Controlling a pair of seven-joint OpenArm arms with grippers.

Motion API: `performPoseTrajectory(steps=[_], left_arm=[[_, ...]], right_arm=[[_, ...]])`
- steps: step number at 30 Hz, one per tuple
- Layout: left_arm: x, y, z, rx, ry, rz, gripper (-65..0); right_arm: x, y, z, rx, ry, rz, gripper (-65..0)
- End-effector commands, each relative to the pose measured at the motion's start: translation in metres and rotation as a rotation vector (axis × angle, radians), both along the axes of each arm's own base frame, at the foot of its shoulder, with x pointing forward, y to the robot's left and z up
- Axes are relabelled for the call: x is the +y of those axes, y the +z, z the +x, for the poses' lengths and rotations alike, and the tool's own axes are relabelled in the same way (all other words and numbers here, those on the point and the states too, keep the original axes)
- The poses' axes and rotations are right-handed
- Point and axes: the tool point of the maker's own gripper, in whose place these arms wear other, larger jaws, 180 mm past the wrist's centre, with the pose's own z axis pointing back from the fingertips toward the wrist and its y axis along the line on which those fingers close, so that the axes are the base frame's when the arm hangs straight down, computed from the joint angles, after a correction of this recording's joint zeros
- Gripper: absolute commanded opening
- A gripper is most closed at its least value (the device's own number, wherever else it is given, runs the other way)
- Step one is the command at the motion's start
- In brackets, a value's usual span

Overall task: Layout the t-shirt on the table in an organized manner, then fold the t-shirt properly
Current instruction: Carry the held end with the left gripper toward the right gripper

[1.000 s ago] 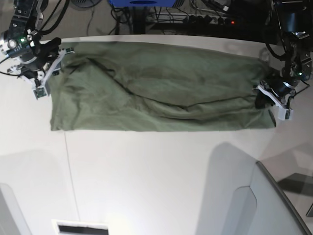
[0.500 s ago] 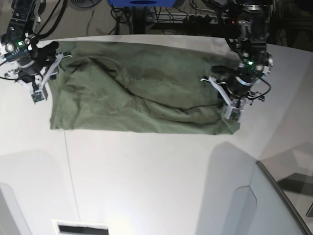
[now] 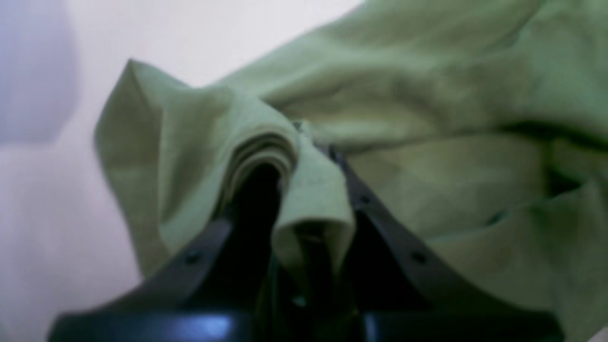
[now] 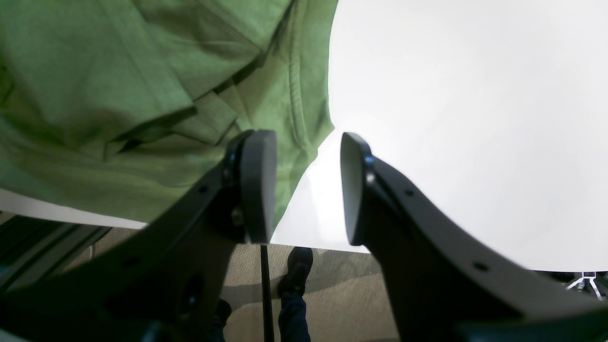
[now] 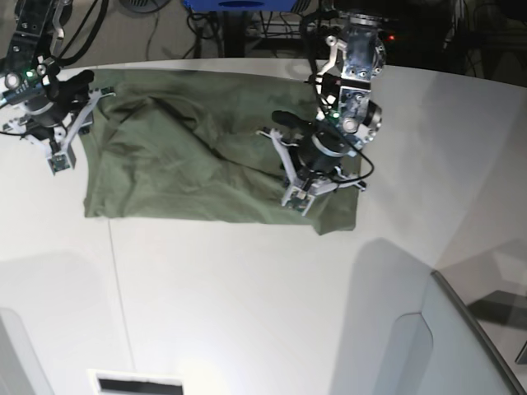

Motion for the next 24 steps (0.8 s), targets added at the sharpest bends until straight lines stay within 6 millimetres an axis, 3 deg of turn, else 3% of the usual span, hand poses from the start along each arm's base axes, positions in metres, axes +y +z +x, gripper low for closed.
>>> performPoseTrajectory(steps=[1,6,24], left_arm=[[-0.009,0.005,0.003,-0.02,-0.015,-0.016,-65.0],[-0.026,0.004,0.0,-0.019,-0.042,-0.023,-65.0],[-0.036,-0.009,-0.013,0.019,-0.065,-0.018,-65.0]], right_arm=[[-0.002,0.007,0.006,-0.032,0.005,-0.006,-43.5],[-0.002,0.007,0.006,-0.032,0.003,-0.006,-43.5],[-0.002,0.008,0.006,-0.034,0.004,-0.007,-43.5]])
